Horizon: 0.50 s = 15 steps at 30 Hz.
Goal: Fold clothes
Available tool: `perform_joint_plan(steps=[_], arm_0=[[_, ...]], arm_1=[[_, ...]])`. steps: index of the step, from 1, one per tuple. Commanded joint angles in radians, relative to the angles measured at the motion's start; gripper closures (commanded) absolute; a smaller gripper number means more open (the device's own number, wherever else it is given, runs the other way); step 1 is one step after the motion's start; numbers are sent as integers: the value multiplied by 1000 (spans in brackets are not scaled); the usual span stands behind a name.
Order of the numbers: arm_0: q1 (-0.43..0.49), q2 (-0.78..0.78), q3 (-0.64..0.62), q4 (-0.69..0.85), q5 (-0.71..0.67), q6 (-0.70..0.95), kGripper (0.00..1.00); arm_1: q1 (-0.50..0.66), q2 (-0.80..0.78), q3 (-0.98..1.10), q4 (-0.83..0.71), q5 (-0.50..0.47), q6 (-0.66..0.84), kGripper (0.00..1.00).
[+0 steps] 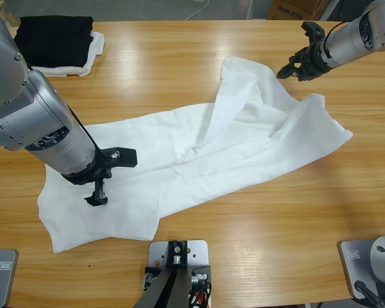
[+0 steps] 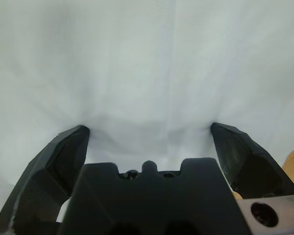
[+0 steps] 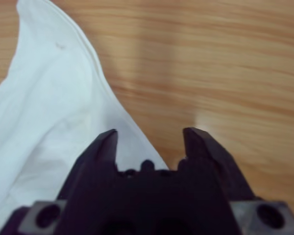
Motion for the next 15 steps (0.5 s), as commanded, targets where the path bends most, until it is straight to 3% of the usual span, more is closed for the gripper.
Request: perform_joint_plan(steps=[1,8,9,10,11,12,15], arm_0=[[9,98,18,-4,-15,1,50],[10,98,17,-5,-15,2,50],[10,98,17,-4,-15,2,50],[10,98,17,-5,-15,2,50],[10,98,16,-5,-15,2,50],[10,98,15,-4,-15,2,50],[10,98,15,-4,-15,2,50]], arm_1=[[-20,110,-7,-23,150,-55,409],[-40,151,-7,-22,182,-76,414],[-47,153,-7,-21,184,-77,451],[-57,154,-7,-21,198,-81,621],[-69,155,-7,-20,225,-86,863],[-78,154,-7,-19,245,-99,997],[-89,151,-7,-19,269,-114,1000]])
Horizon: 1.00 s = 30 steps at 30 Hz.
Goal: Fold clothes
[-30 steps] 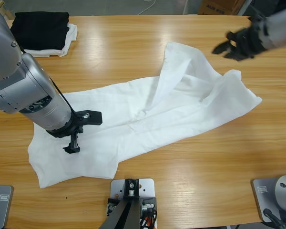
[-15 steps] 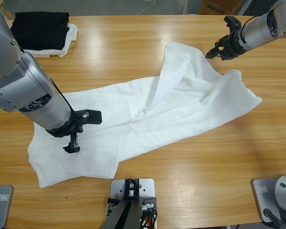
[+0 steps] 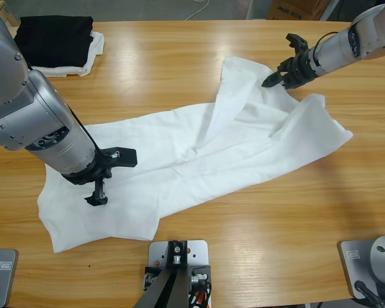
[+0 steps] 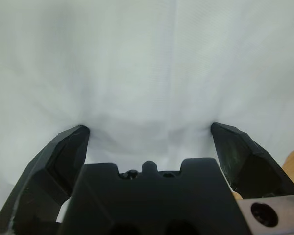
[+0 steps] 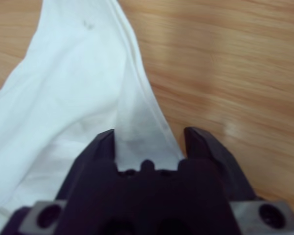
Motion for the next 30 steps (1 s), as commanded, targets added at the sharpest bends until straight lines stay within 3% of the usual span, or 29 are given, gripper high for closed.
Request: perform_joint_plan(steps=[1,6,9,11,17,24,26,27,28,30], arm_0=[[9,96,15,-4,-15,2,50],[9,95,15,-4,-15,2,50],[9,94,15,-4,-15,2,50],[9,93,17,-4,-15,1,50],[9,93,18,-3,-15,2,50],[9,89,27,-3,-15,2,50],[9,87,28,-3,-15,2,50],[9,89,28,-3,-15,2,50],[9,89,28,-3,-15,2,50],[9,89,28,-3,-15,2,50]], arm_1=[[-57,61,2,1,91,-47,1000],[-57,75,-6,27,179,-47,1000],[-61,70,-6,28,184,-44,1000],[-77,50,-4,27,104,-23,1000],[-98,-47,42,20,-330,50,1000],[-94,-9,56,-23,-406,59,1000],[-85,-14,55,-22,-437,92,272],[-83,-28,55,-18,-445,119,99],[-83,-48,54,-12,-443,137,13],[-79,-99,51,13,-453,157,0]])
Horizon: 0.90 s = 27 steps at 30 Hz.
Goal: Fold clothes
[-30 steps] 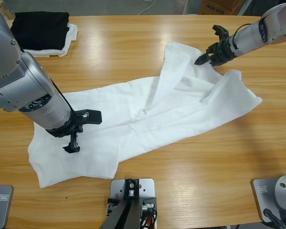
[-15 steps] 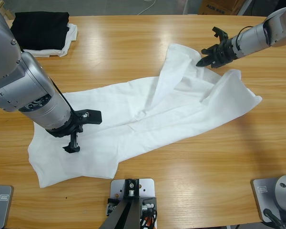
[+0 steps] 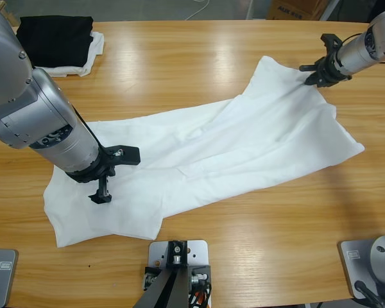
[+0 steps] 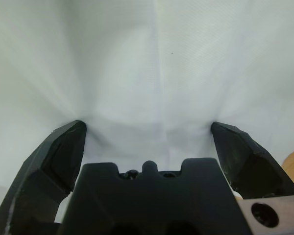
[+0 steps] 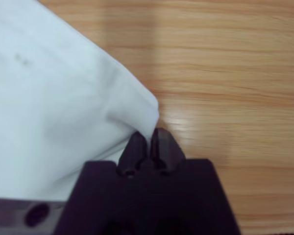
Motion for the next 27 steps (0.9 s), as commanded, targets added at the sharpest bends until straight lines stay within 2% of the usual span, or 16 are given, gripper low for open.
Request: perform_joint_plan(steps=[1,3,5,7,12,15,21,27], arm_0=[[9,84,37,6,-12,2,50],[9,84,37,6,-12,2,50],[9,87,37,6,-12,2,50],[9,86,36,6,-12,1,50],[9,73,39,6,-20,-5,50],[9,67,38,6,-22,-5,50],[9,63,37,6,-22,-8,50],[9,61,38,5,-22,-10,49]], arm_1=[[-6,-83,11,36,-79,99,0],[28,-116,-53,107,-78,99,0],[95,-80,-191,208,-50,88,0],[152,39,-408,410,-48,90,0],[239,307,-850,727,-57,153,15],[245,433,-1043,868,-54,206,33],[246,630,-1375,1103,-56,331,138],[261,767,-1647,1301,-55,506,138]])
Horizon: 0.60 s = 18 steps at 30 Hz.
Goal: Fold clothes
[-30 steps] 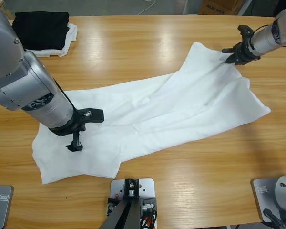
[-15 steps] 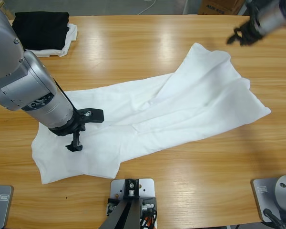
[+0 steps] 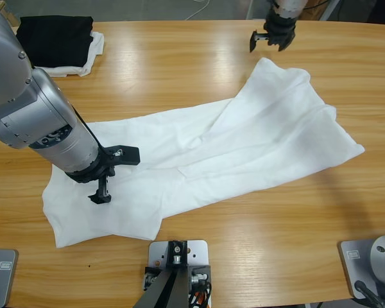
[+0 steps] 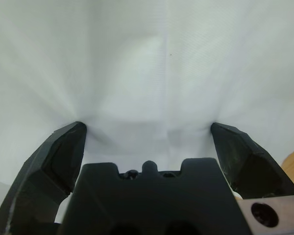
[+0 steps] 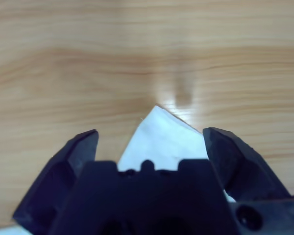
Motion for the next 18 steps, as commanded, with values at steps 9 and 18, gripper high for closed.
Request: perform_joint_plan(steps=[9,18], arm_0=[[8,64,43,4,-21,-7,50],[8,66,42,4,-21,-7,50]], arm_1=[[71,240,-299,254,-18,226,593],[58,230,-299,272,-86,219,685]])
